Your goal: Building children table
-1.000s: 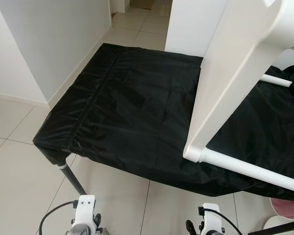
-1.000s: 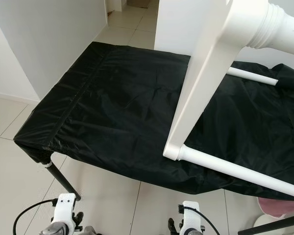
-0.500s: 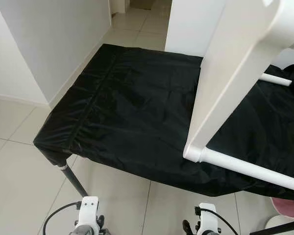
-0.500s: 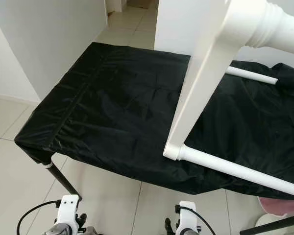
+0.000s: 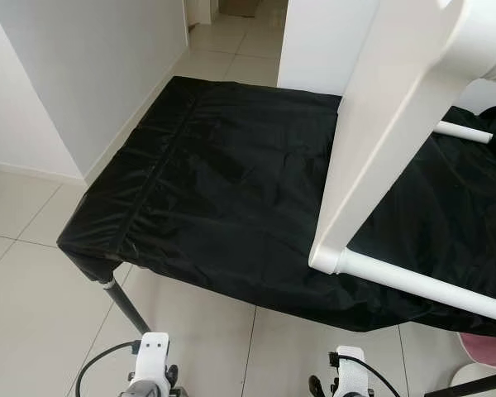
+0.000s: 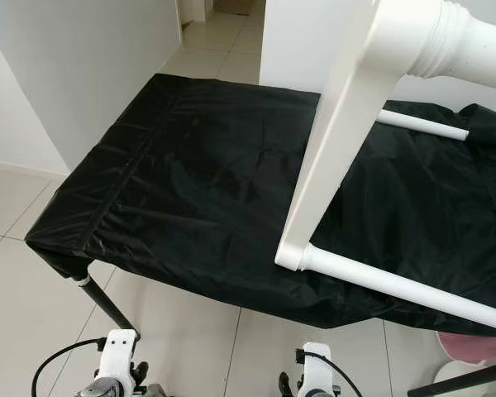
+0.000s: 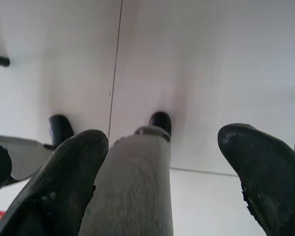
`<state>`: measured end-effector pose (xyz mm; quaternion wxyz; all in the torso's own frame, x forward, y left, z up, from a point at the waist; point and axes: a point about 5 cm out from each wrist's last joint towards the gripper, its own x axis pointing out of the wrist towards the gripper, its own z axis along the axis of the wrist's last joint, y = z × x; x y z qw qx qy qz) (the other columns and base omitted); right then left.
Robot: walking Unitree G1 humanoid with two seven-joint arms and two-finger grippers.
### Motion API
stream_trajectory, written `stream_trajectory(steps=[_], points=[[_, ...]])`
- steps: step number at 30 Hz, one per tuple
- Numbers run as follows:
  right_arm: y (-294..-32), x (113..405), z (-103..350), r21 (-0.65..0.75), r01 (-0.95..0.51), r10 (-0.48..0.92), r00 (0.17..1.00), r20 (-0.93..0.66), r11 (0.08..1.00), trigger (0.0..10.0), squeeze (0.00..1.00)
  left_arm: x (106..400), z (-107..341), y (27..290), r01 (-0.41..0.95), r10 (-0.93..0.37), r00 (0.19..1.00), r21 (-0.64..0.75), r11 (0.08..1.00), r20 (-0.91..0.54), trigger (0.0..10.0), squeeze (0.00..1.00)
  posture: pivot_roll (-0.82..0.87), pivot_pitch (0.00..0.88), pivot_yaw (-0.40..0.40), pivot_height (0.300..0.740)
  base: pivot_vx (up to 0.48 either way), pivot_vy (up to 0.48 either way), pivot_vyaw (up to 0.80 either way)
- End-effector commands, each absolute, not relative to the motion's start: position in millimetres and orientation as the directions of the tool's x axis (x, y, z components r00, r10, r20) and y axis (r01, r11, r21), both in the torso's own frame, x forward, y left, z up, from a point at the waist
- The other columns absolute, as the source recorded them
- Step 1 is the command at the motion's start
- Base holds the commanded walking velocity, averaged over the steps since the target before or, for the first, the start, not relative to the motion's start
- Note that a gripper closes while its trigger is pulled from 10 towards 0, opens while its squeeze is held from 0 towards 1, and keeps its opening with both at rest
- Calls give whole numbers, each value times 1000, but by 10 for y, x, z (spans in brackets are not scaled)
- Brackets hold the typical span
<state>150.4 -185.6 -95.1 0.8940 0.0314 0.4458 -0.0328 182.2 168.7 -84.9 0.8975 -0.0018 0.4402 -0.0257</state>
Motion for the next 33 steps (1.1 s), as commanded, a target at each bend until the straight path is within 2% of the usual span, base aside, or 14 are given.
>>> stream_trajectory(steps=[1,13,33], points=[[-1859,1439,-980,18,85,-35,574,-818,996,10000,0,1734,-894,1666,70,-76,578,-43,997,-813,10000,0,-83,0,14,740,0,0,0],[-1824,1400,-1000,27,89,-28,560,-828,996,10000,0,1730,-897,1651,125,-91,568,-23,992,-818,10000,0,-88,0,30,740,0,0,0],[-1781,1483,-973,27,36,1,577,-817,999,10000,0,1771,-885,1565,168,-115,563,-23,985,-819,10000,0,-48,0,-3,740,0,0,0]])
